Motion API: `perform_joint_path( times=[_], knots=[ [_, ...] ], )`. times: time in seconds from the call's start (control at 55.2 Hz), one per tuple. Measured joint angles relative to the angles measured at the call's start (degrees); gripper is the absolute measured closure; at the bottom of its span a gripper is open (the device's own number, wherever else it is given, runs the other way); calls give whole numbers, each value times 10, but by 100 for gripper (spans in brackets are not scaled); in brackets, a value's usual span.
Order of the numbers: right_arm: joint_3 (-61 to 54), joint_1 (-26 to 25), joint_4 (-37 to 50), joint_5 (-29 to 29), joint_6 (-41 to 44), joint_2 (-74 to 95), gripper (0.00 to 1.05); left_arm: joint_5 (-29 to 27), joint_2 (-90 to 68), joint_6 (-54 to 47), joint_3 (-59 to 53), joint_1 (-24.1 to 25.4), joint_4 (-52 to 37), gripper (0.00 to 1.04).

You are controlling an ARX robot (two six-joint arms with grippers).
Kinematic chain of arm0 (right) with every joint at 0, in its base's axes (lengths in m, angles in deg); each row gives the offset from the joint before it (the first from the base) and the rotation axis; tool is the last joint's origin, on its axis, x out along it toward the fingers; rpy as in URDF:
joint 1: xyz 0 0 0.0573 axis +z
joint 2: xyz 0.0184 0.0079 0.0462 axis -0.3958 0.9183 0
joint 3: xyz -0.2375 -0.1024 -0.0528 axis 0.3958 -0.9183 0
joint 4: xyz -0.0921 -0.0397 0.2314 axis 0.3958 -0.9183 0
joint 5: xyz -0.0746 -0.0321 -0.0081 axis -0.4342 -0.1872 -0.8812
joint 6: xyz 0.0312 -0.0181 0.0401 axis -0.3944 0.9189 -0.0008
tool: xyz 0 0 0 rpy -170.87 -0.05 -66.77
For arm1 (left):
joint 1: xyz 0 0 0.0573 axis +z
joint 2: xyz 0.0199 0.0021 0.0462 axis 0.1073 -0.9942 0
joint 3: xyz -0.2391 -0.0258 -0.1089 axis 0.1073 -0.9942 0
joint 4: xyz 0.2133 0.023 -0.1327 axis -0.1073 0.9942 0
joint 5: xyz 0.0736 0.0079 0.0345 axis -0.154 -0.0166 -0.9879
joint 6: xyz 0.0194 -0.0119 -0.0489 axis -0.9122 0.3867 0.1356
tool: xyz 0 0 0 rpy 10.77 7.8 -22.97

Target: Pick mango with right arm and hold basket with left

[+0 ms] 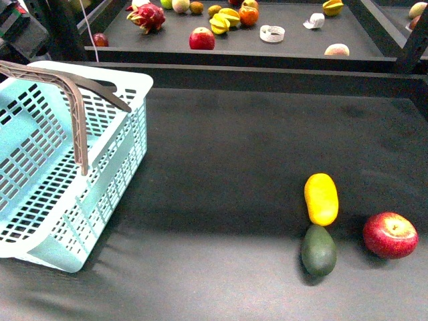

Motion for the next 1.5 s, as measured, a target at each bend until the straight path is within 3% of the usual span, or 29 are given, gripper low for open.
perform_joint_path(
  times=[0.598,0.943,1.124,1.36,1.505],
  knots=[
    [0,0,0,0,0,0,8,36,-137,137,133,37,9,7],
    [0,0,0,0,0,0,8,52,-149,132,153,16,31,69],
    [0,0,0,0,0,0,8,78,-138,145,146,1,44,92],
    [0,0,0,0,0,0,8,147,-61,101,82,-20,7,96],
    [0,0,0,0,0,0,8,211,11,11,34,-48,-16,96]
  ],
)
